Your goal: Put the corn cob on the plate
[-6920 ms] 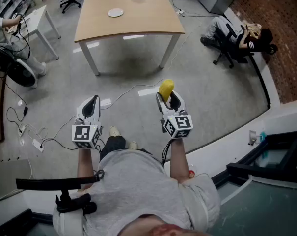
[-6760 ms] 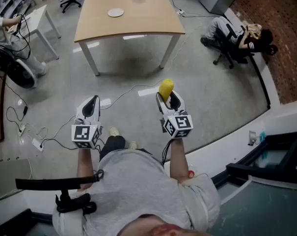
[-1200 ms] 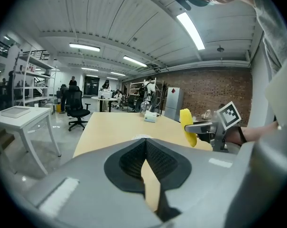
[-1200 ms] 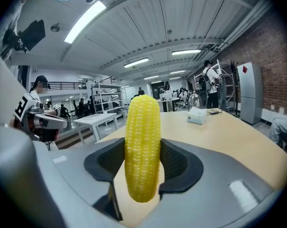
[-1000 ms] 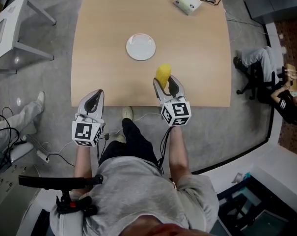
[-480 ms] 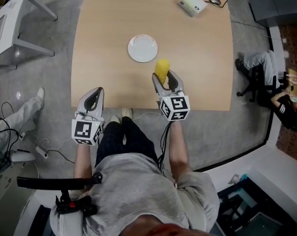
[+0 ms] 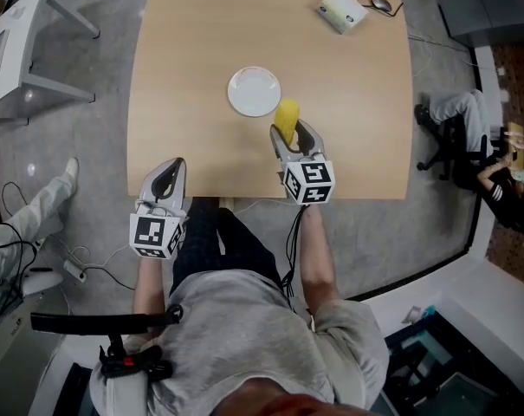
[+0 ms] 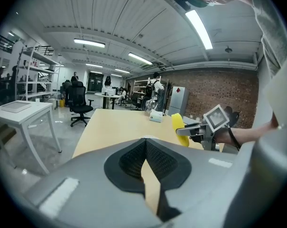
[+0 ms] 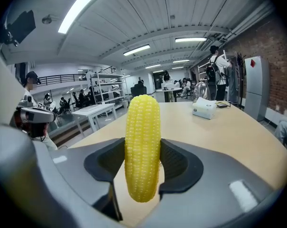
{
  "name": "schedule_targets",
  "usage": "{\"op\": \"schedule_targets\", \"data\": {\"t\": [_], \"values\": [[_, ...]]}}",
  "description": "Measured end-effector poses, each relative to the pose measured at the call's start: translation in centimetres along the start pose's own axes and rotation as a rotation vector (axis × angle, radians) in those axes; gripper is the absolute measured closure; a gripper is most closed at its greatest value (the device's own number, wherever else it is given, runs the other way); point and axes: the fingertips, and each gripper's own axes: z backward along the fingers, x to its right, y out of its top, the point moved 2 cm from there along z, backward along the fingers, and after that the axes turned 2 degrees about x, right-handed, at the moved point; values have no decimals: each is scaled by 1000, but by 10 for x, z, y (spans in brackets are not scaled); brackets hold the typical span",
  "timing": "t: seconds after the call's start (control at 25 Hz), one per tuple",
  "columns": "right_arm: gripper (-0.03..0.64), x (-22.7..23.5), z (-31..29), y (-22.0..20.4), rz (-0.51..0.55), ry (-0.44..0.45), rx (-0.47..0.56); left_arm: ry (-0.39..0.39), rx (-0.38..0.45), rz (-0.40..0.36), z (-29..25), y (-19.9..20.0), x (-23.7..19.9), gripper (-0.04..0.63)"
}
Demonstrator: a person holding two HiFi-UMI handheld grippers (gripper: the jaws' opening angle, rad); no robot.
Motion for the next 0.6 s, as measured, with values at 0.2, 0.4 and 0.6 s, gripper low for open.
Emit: {"op": "schedule_targets", "data": {"t": [0.2,0.4,0.6], "values": [[383,8,-24,0,-5,2,-20,-14,-4,11,-16,-1,-8,575],[382,5,-56,-4,2,-2,-53,-31,-8,19,-30,-4,-29,575],[383,5,-71,-2,4,10,-74,-42,-8,16,-39,3,-35,575]]}}
